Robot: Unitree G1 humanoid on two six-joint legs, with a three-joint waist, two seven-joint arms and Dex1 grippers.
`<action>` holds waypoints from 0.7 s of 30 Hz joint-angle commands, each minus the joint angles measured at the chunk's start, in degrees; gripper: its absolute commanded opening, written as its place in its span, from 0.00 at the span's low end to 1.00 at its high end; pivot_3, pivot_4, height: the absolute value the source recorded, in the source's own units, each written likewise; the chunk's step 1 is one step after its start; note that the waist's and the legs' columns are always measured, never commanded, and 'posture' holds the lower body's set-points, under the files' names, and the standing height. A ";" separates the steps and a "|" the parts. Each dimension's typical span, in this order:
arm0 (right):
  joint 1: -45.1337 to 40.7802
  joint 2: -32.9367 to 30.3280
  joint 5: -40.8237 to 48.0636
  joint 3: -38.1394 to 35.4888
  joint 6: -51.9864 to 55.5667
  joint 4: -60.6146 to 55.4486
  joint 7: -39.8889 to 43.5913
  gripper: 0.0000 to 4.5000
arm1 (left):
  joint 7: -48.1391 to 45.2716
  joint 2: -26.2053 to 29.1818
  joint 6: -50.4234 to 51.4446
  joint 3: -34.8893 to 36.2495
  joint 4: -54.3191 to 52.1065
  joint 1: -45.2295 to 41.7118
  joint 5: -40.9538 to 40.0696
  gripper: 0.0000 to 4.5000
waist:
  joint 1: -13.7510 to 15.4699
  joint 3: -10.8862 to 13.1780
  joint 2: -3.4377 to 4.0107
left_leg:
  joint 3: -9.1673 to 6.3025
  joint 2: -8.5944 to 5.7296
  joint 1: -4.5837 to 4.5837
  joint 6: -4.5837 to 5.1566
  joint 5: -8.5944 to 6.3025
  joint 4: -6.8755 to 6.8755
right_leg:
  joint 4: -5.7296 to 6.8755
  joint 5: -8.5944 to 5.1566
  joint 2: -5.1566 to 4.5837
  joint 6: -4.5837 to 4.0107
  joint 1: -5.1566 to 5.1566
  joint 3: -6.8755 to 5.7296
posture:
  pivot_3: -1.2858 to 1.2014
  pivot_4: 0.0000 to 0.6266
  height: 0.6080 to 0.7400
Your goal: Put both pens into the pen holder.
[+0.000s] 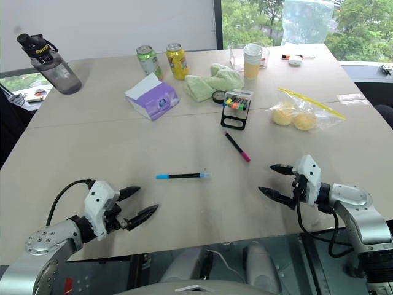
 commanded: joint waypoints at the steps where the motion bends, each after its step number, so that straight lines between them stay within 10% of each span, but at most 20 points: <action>1: -0.47 -0.08 0.30 -1.54 -0.66 -1.27 0.19 0.95 | -0.14 -0.01 -1.55 0.43 -0.31 -0.76 -0.05 1.00 | 0.00 0.00 0.00 | 0.00 0.00 0.00 0.00 0.00 0.00 | 0.00 0.00 0.00 0.00 0.00 0.00 | 0.52 0.24 1.00; 21: -2.04 -0.19 -1.38 -2.54 -0.22 0.61 -2.29 0.95 | 0.13 -0.49 -2.52 0.00 0.68 -1.98 0.76 1.00 | -0.07 0.00 0.00 | -0.02 0.00 -0.02 -0.01 0.00 -0.02 | -0.06 0.00 0.00 0.00 0.00 -0.01 | 0.52 0.24 1.00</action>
